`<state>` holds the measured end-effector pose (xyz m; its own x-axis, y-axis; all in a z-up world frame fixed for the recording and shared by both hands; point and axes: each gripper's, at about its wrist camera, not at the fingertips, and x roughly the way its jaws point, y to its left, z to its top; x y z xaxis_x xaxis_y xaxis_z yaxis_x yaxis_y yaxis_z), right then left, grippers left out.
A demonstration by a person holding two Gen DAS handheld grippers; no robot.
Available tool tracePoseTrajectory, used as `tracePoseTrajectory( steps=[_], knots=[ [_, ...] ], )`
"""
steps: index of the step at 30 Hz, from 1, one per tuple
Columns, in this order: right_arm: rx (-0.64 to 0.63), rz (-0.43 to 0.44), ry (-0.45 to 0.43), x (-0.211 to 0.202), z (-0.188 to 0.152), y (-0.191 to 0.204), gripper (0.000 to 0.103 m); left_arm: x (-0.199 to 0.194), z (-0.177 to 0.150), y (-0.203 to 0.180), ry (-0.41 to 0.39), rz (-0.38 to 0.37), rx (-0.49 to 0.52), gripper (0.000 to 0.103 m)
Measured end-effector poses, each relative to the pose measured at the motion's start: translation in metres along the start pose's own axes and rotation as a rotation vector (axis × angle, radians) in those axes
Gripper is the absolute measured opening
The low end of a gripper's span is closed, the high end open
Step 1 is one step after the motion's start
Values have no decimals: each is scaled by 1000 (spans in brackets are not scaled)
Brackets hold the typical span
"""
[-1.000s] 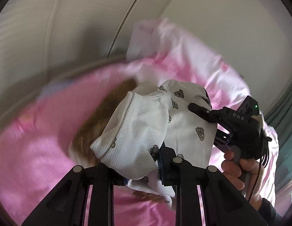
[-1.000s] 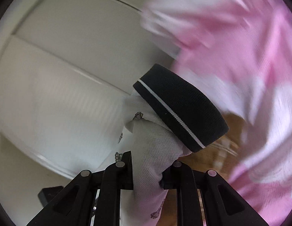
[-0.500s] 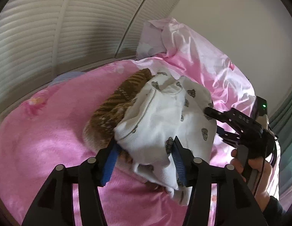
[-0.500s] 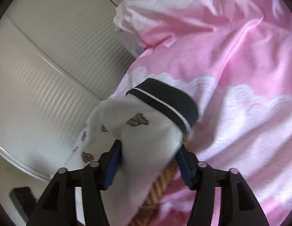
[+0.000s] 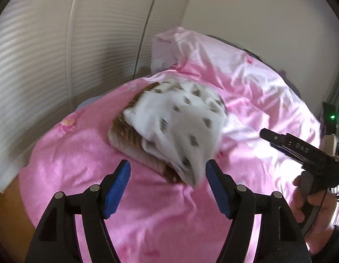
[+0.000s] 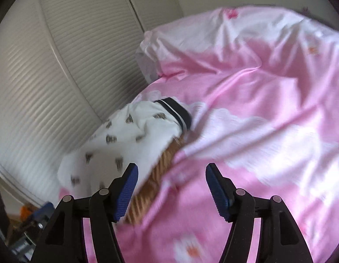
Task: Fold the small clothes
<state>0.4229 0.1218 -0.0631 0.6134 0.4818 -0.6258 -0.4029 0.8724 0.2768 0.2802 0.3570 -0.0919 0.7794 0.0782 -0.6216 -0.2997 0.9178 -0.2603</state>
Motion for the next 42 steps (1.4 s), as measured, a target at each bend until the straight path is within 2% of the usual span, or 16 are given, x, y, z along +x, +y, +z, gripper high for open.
tracePoseTrajectory(
  steps=[5,8,11,14,16,22,25,32,34,39,42],
  knots=[
    [-30,-124,-50,-88,-51,-21,65,-46,-42,-53,-1,-27,126,76],
    [-30,-198,-99,-154,-85,-40,66,-73,-69,-91,-12,-46,204,82],
    [-12,-257,-144,-215,-118,-63,71,-97,-93,-129,-13,-90,253,82],
    [-3,-350,-187,-277,-150,-82,74,-125,-118,-169,-26,-121,302,89],
    [1,-398,-206,-309,-167,-91,79,-139,-133,-188,-42,-130,333,95],
    [38,-526,-260,-394,-220,-112,86,-171,-179,-238,-50,-168,420,98],
    [90,-551,-269,-422,-243,-121,87,-185,-199,-253,-63,-172,457,102],
    [127,-617,-254,-458,-290,-126,87,-201,-238,-258,-69,-171,489,103],
    [133,-610,-256,-462,-298,-123,87,-208,-244,-257,-75,-170,488,103],
    [120,-626,-281,-474,-313,-111,87,-227,-250,-252,-149,-169,475,103],
    [120,-636,-303,-485,-319,-106,87,-235,-249,-250,-157,-173,476,103]
  ],
)
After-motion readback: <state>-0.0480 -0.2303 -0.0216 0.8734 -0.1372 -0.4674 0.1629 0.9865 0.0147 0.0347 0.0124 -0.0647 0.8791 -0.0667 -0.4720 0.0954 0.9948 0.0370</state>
